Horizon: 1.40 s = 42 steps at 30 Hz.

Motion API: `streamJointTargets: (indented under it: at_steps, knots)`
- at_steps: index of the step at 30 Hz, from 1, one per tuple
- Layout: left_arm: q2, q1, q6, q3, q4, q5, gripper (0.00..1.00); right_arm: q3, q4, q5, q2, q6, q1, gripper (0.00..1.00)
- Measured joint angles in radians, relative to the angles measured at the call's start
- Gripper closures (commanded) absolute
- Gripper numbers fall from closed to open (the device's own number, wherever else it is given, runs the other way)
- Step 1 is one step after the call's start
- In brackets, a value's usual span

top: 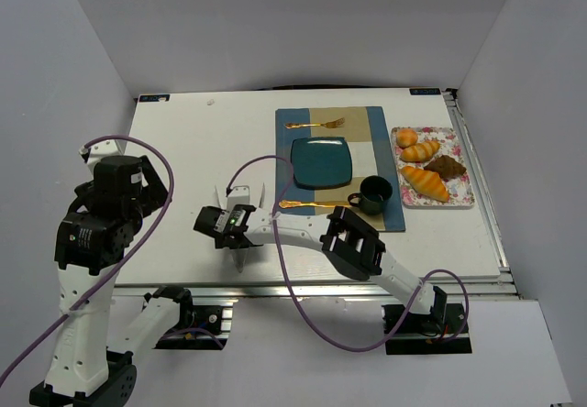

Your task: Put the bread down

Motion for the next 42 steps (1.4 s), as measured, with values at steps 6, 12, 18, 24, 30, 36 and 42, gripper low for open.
streamJointTargets:
  at_steps: [6,12,18,24,30,36,42]
  knots:
    - [0.000,0.000,0.001,0.000,0.000,0.000,0.02,-0.003,-0.001,0.007,0.000,-0.002,-0.006,0.34]
    - [0.011,-0.001,0.008,0.007,-0.002,-0.005,0.02,-0.004,-0.002,0.007,-0.005,-0.015,-0.010,0.40]
    - [0.062,-0.004,0.024,0.113,-0.011,-0.069,0.02,-0.061,-0.029,0.008,-0.106,-0.061,-0.013,0.42]
    - [0.089,-0.004,0.039,0.207,0.015,-0.137,0.02,-0.058,-0.107,0.016,-0.345,-0.107,-0.013,0.42]
    - [0.116,-0.004,0.040,0.227,0.068,-0.166,0.02,-0.046,-0.230,0.039,-0.546,-0.109,-0.035,0.42]
    - [0.174,-0.004,0.037,0.227,0.110,-0.151,0.04,-0.125,-0.373,0.080,-0.777,-0.073,-0.219,0.42]
    - [0.190,-0.005,0.026,0.193,0.145,-0.084,0.08,-0.274,-0.456,0.101,-1.075,-0.097,-0.544,0.42]
